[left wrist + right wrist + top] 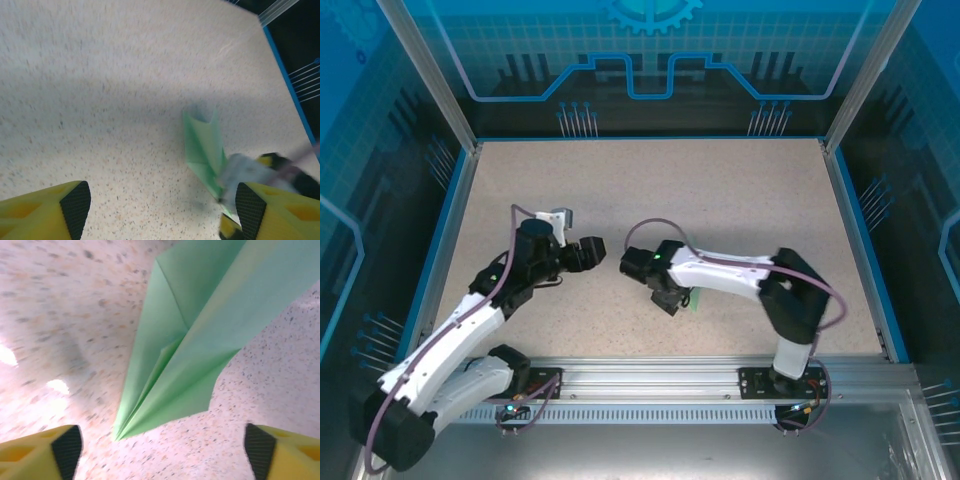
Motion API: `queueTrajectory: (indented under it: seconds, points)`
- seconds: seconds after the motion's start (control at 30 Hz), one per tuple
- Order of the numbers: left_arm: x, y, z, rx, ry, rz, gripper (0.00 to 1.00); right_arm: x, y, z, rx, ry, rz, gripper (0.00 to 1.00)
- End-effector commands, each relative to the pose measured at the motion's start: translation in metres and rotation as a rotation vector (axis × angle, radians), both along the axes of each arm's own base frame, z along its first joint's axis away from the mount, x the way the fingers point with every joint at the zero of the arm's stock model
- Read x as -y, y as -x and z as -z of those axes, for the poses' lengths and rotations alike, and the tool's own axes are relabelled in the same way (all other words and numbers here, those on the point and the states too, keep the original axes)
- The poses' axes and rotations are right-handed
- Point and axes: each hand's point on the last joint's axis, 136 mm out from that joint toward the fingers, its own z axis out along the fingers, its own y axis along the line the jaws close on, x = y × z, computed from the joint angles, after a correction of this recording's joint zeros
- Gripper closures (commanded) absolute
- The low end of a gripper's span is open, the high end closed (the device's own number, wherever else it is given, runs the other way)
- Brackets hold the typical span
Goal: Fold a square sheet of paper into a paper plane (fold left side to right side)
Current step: Turn over the paper at the center of the table, then fold the wing for the fifth time at the center of the table.
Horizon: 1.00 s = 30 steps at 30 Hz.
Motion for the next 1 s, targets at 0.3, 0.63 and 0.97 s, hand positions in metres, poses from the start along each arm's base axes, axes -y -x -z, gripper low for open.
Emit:
queueTrajectory:
  seconds: [0.3, 0.63, 0.97]
  points:
    - [0.109, -0.026, 0.055, -0.228, 0.288, 0.294, 0.21, 0.030, -0.016, -0.071, 0.051, -0.800, 0.263, 0.01]
    - [0.182, -0.056, 0.094, -0.328, 0.326, 0.395, 0.26, 0.073, -0.027, -0.055, 0.019, -1.070, 0.472, 0.01]
    - [0.205, -0.071, 0.122, -0.374, 0.338, 0.420, 0.66, 0.075, -0.034, -0.038, -0.028, -1.110, 0.478, 0.05]
